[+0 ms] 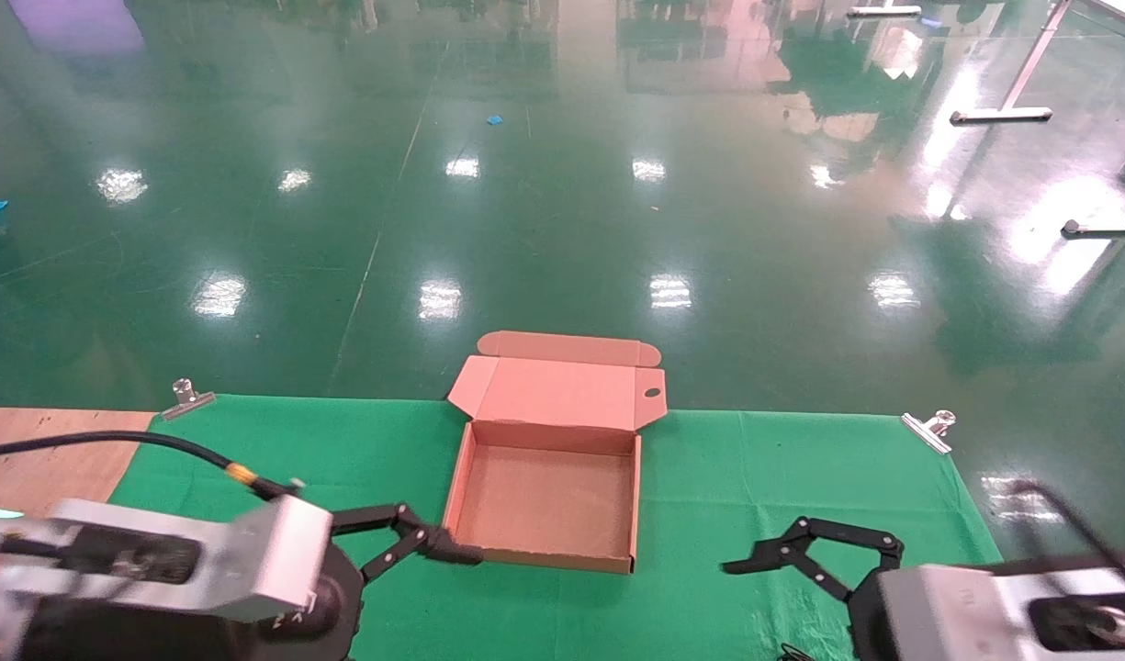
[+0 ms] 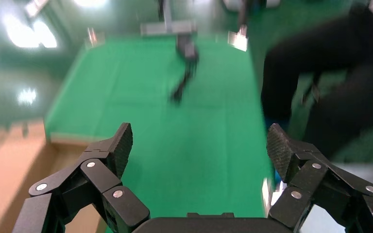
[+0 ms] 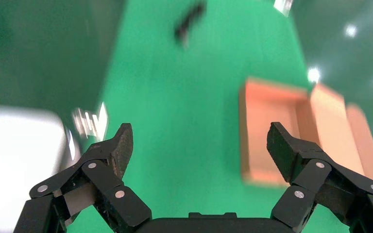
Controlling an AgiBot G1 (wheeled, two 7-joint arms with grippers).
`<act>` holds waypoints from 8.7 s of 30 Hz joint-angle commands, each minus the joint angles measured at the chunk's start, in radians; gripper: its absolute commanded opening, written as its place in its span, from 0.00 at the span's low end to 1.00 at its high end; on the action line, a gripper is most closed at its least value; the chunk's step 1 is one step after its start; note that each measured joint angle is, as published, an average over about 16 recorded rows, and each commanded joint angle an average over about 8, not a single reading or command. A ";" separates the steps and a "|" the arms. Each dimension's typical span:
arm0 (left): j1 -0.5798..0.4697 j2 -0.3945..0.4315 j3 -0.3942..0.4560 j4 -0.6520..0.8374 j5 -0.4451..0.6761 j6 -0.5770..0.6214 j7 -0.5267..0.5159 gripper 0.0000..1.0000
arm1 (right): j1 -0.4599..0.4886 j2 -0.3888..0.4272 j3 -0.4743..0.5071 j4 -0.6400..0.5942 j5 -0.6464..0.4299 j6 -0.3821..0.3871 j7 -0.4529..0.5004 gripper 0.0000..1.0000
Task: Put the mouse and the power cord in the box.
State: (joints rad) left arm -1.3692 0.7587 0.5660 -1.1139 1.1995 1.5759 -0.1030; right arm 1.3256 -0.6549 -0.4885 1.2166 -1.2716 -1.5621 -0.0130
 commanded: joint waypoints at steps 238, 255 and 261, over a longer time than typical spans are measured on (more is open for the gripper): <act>-0.247 0.592 0.797 0.645 0.083 -1.087 0.473 1.00 | 0.708 -0.665 -0.186 -1.212 -0.437 0.296 -0.772 0.00; -0.289 0.358 0.623 0.723 -0.188 -0.674 0.737 1.00 | 0.522 -0.719 -0.227 -0.911 -0.365 0.468 -0.653 0.00; -0.280 0.295 0.566 0.783 -0.272 -0.570 0.823 1.00 | 0.445 -0.722 -0.331 -0.759 -0.303 0.578 -0.560 0.00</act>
State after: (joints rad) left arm -1.6489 1.0631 1.1401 -0.3283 0.9400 0.9956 0.7154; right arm 1.7798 -1.3766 -0.8267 0.4476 -1.5743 -0.9879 -0.5715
